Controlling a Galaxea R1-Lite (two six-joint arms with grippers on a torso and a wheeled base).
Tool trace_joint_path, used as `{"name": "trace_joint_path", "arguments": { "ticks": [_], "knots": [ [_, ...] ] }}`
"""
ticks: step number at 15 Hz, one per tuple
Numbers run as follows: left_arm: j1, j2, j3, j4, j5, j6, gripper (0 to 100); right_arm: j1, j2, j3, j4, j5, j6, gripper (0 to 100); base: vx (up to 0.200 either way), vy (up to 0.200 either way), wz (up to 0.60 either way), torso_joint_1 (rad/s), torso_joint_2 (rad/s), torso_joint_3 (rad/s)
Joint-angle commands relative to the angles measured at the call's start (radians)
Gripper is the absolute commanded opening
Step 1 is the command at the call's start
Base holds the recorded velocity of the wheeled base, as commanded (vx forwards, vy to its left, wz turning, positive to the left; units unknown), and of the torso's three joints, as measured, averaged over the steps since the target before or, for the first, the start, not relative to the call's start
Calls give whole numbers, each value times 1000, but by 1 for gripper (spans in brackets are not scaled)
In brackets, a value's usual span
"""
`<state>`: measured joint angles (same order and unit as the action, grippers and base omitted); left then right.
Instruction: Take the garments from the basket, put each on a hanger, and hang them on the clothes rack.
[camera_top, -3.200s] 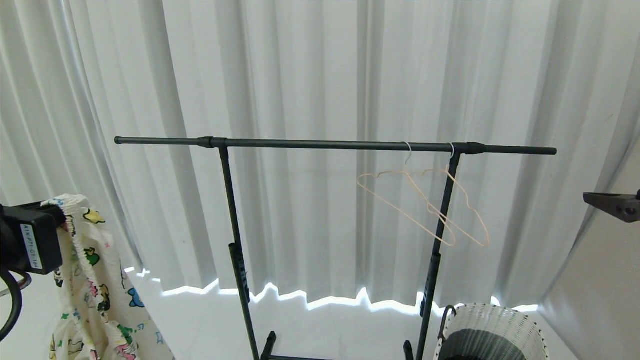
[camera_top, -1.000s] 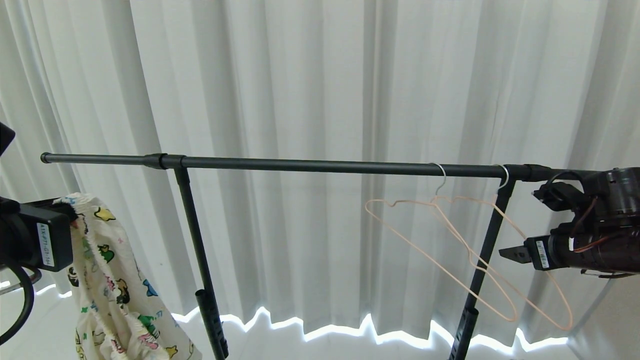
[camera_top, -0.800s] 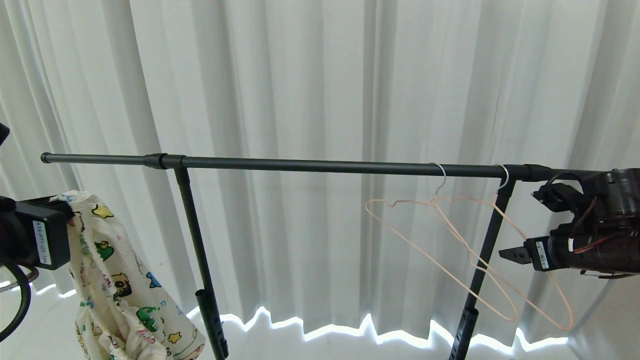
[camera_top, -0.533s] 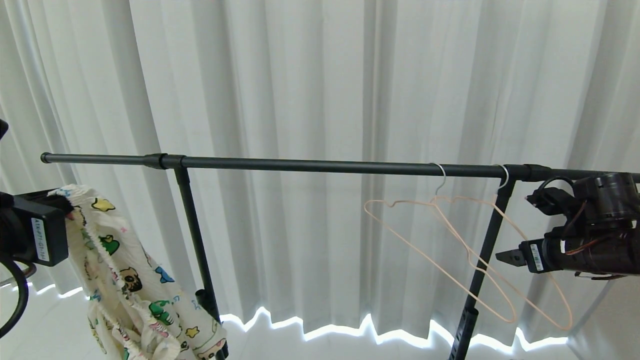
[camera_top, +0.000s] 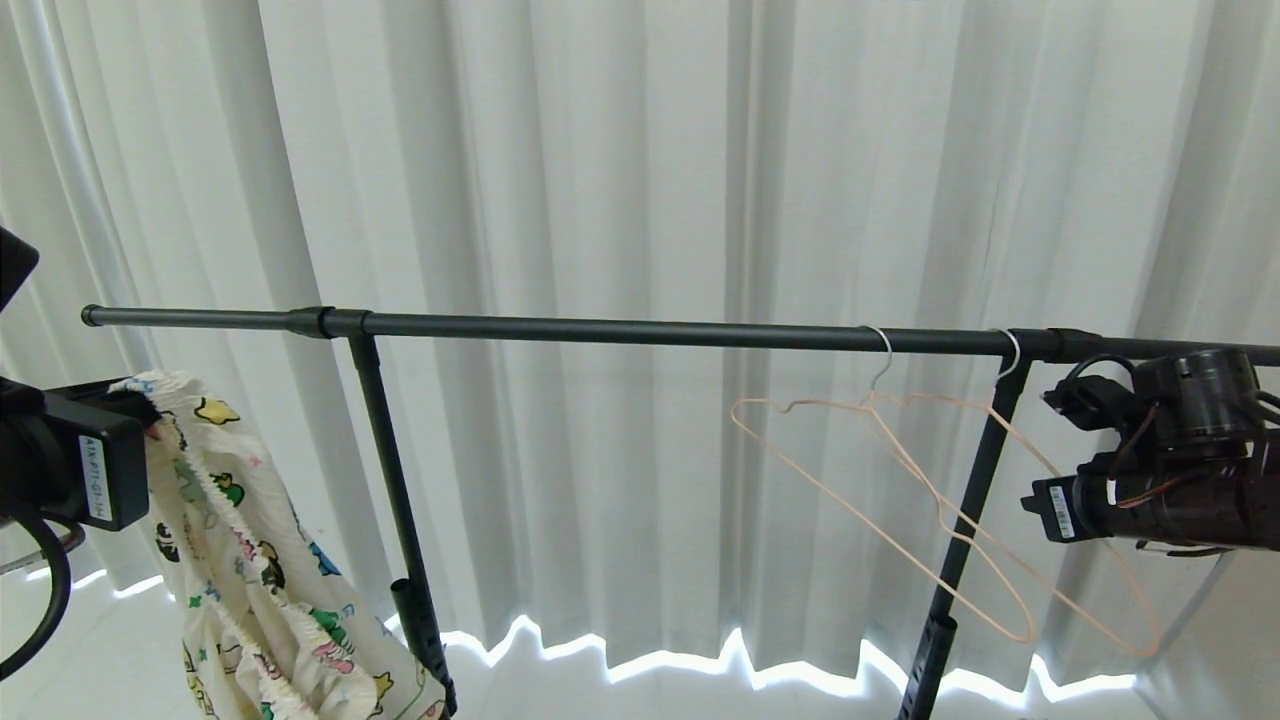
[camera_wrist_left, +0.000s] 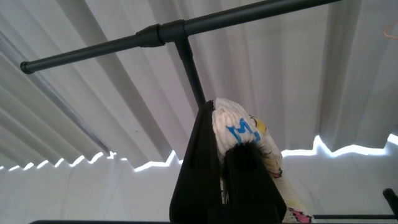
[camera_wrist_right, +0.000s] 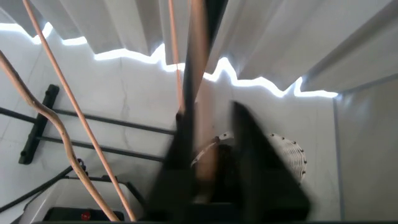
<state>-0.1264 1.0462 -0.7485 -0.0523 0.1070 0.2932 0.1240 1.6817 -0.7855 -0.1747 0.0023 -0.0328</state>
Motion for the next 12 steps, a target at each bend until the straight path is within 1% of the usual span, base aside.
{"name": "trace_joint_path", "arguments": {
  "ticks": [1, 10, 12],
  "knots": [
    [-1, 0, 0, 0, 0, -3, 0, 2, -8, 0, 0, 1, -1, 0, 0, 0, 0, 0, 0, 0],
    [-1, -5, 6, 0, 0, -5, 0, 17, -114, 0, -2, -1, 1, 0, 0, 0, 0, 0, 0, 0],
    [-1, -8, 8, 0, 0, -3, 0, 17, -142, 0, -2, -1, 14, 0, 0, 0, 0, 0, 0, 0]
  ]
}}
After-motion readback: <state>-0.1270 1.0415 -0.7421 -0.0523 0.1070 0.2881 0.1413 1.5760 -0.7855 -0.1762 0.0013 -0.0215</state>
